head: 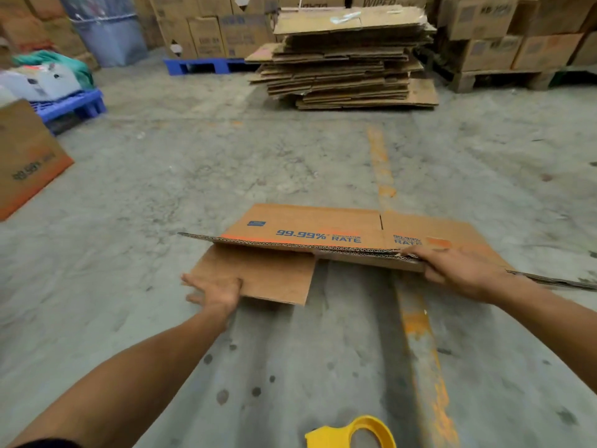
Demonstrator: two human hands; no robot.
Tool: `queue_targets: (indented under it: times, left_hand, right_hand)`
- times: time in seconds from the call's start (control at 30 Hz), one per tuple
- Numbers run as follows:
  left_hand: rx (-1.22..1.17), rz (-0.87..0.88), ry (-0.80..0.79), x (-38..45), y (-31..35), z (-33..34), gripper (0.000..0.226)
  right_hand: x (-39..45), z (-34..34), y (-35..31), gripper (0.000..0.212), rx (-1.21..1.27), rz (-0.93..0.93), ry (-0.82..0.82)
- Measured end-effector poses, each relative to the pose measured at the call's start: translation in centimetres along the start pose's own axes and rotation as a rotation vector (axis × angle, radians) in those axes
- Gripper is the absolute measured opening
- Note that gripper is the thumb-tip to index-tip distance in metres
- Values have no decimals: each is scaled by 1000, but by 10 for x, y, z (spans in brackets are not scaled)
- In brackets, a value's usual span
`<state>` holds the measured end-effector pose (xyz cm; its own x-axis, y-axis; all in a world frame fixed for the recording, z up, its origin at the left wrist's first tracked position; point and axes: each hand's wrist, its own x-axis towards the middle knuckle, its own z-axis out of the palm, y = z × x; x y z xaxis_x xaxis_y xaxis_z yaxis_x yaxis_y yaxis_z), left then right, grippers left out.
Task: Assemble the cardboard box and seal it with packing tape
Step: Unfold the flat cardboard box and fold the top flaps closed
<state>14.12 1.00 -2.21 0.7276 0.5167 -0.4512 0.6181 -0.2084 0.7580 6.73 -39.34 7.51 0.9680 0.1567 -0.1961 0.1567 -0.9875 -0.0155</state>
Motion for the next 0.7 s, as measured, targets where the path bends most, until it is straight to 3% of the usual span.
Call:
queue_targets:
  times: [0.07, 0.13, 0.3, 0.53, 0.7]
  left_hand:
    - [-233, 39, -121, -1, 7, 7, 88]
    - [-328, 109, -75, -5, 23, 10, 97]
    - [-267, 230, 52, -5, 55, 13, 93]
    - [-326, 394, -19, 10, 73, 17, 103]
    - [-299, 452, -58, 1, 118, 2, 96]
  right_hand:
    - [2, -4, 2, 67, 27, -19, 61]
    - [-2, -5, 0, 77, 1, -67, 95]
    - [-31, 10, 8, 95, -127, -181, 91]
    - [-72, 31, 25, 93, -52, 21, -7]
    - [-65, -17, 25, 96, -242, 165, 182]
